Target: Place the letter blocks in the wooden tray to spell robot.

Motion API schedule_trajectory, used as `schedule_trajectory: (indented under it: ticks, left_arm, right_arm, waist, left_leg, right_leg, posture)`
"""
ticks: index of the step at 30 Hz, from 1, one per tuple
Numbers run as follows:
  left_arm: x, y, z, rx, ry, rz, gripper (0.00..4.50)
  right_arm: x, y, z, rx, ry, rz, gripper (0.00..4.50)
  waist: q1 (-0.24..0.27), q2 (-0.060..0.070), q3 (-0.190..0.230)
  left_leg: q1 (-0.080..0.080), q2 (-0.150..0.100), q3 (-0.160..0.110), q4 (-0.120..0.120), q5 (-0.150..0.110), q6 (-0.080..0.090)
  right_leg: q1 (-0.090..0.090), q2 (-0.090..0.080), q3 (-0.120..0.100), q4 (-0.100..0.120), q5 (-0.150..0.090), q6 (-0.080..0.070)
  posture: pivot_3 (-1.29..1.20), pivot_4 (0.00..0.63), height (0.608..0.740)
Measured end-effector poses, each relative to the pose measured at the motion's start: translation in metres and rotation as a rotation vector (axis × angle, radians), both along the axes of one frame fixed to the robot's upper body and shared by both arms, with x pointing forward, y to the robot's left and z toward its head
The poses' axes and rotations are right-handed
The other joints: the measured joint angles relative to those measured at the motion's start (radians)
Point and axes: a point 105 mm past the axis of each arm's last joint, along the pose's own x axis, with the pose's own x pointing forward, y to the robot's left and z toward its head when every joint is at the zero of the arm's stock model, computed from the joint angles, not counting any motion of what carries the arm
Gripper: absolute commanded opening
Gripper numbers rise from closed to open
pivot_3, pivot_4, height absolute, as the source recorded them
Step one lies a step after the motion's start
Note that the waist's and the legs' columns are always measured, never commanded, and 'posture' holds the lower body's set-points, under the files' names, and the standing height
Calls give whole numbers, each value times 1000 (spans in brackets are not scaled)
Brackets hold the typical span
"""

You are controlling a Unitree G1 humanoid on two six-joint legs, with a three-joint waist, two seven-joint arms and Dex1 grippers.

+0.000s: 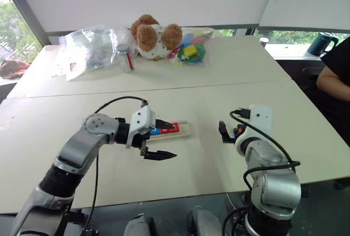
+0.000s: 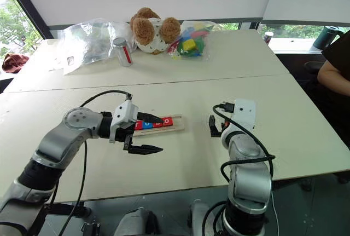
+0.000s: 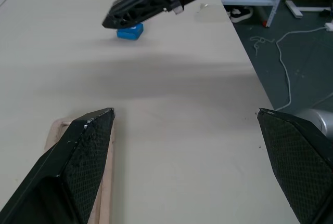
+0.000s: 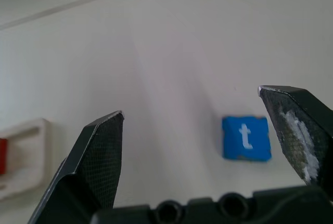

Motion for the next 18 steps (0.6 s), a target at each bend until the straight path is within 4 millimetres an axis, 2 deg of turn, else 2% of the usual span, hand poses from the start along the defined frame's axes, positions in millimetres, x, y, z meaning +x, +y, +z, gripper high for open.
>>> schedule_trajectory:
  ticks: [6, 15, 18]
  left_arm:
    - [6, 1, -6, -9, 5, 30, 4500]
    - [8, 6, -16, -2, 12, 85, 4500]
    - [8, 5, -15, -4, 6, 93, 4500]
  right_arm:
    - [1, -21, -24, 24, 86, -106, 4480]
    - [8, -14, -40, 71, 126, -66, 4480]
    - [8, -16, -40, 88, 121, -80, 3635]
  waist:
    - [-2, 0, 0]
    - [-1, 0, 0]
    - [-1, 0, 0]
  left_leg:
    - [-1, 0, -2, -2, -1, 1]
    - [-1, 1, -2, -2, -2, 4]
    - [-1, 1, -2, -2, -4, 7]
  right_leg:
    - [0, 1, 1, -3, 0, 0]
    - [1, 1, 1, -4, 0, 0]
    - [1, 1, 1, -5, 0, 0]
  posture:
    - [0, 150, 740]
    - [0, 150, 740]
    - [0, 150, 740]
